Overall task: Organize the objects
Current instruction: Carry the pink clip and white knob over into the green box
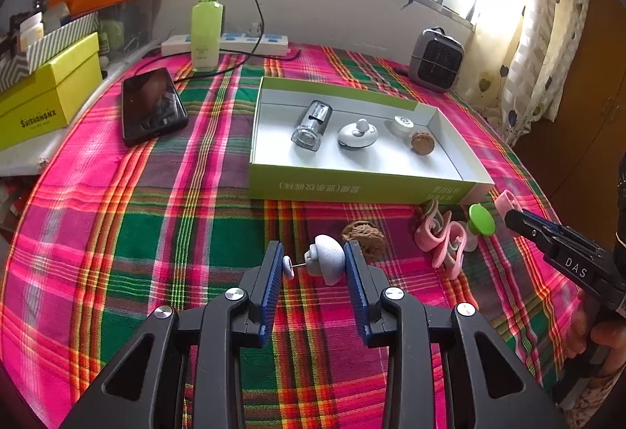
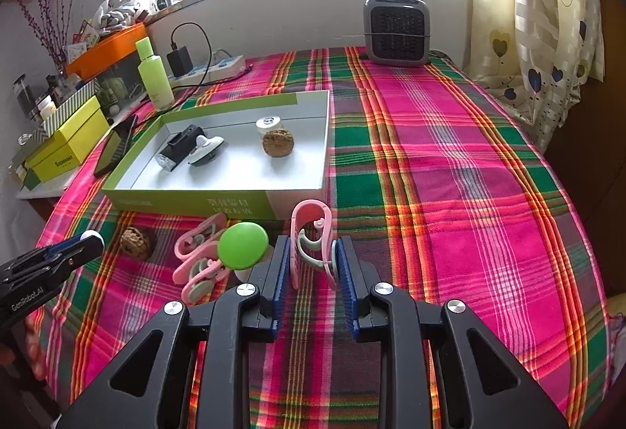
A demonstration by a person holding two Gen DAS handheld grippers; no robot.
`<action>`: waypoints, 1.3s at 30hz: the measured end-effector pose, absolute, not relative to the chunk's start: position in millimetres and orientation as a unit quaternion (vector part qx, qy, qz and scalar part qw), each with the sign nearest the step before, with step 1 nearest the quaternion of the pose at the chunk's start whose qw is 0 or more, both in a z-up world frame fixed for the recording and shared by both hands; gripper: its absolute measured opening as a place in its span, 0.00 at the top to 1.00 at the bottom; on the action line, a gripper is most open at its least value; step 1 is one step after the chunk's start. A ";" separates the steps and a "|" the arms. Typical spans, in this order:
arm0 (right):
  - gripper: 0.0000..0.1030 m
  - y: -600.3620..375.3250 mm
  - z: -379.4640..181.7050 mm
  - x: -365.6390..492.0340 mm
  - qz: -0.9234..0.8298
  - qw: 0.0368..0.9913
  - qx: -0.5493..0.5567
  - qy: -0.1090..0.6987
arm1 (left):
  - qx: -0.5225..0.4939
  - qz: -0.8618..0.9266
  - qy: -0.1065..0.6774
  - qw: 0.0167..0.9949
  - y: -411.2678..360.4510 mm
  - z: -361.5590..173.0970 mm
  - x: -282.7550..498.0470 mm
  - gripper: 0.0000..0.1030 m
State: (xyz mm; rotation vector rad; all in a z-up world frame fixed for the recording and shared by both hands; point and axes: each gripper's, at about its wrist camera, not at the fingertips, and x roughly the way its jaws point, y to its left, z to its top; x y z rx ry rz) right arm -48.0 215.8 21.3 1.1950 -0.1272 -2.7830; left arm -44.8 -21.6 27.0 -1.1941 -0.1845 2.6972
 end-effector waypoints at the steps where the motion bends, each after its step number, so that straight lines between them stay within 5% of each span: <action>1: 0.76 215.1 22.8 -47.5 -0.917 0.057 0.392 -0.041 | -0.400 0.910 -0.061 0.094 -21.2 29.0 -43.9 0.71; 39: 0.76 183.7 38.6 -113.8 -0.910 0.115 0.397 -0.023 | -0.386 0.913 -0.049 0.119 1.2 50.8 -115.4 0.71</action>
